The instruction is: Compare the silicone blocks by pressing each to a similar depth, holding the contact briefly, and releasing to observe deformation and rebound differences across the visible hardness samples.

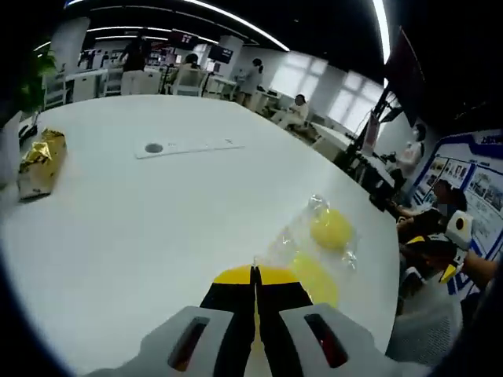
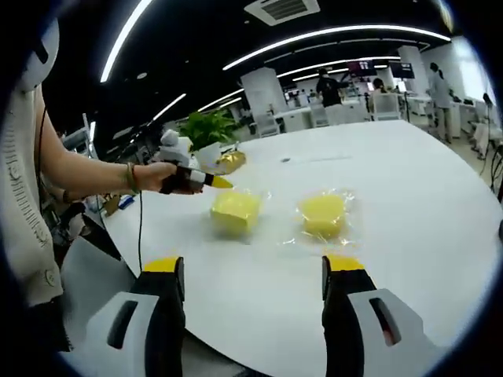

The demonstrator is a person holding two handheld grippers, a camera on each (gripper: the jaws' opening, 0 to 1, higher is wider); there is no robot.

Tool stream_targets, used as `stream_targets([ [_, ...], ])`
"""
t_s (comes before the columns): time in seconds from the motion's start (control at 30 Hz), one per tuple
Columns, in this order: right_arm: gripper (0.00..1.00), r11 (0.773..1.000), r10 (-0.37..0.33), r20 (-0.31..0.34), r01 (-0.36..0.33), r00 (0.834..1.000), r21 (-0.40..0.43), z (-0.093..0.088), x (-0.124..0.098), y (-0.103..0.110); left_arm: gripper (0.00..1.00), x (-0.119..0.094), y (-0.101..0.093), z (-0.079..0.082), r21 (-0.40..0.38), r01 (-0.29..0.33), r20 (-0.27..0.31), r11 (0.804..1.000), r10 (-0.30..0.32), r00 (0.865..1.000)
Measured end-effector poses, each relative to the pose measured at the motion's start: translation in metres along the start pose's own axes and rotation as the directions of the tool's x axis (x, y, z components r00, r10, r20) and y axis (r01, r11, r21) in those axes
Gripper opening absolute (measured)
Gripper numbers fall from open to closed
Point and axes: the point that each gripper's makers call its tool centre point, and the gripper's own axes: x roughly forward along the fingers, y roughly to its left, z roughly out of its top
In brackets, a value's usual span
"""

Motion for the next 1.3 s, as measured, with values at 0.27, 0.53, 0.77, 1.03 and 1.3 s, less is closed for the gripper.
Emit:
stream_targets([
  [0.27,0.65,1.000,-0.011,-0.011,0.011,1.000,0.020,-0.003,0.003,-0.005,0.00,0.009,0.014,-0.016,0.012,-0.022,-0.051,1.000,0.023,0.998],
  [0.53,0.64,1.000,0.014,-0.030,-0.014,0.999,0.014,-0.007,0.011,0.002,0.00,0.009,0.017,-0.019,0.003,-0.019,-0.050,1.000,0.019,0.999],
  [0.77,0.61,0.998,0.048,0.020,-0.049,0.999,0.041,0.009,0.013,0.011,0.01,0.000,0.019,-0.023,-0.052,-0.040,-0.019,0.998,0.039,0.999],
  [1.03,0.60,0.998,0.066,0.026,-0.066,0.997,0.019,0.012,0.015,0.021,0.18,-0.023,0.023,-0.028,-0.045,-0.103,0.003,0.994,0.103,0.995],
  [1.3,0.59,0.995,0.102,0.022,-0.102,0.994,-0.015,0.014,0.020,0.037,0.29,-0.063,-0.002,-0.025,-0.050,-0.111,0.085,0.993,0.115,0.990],
])
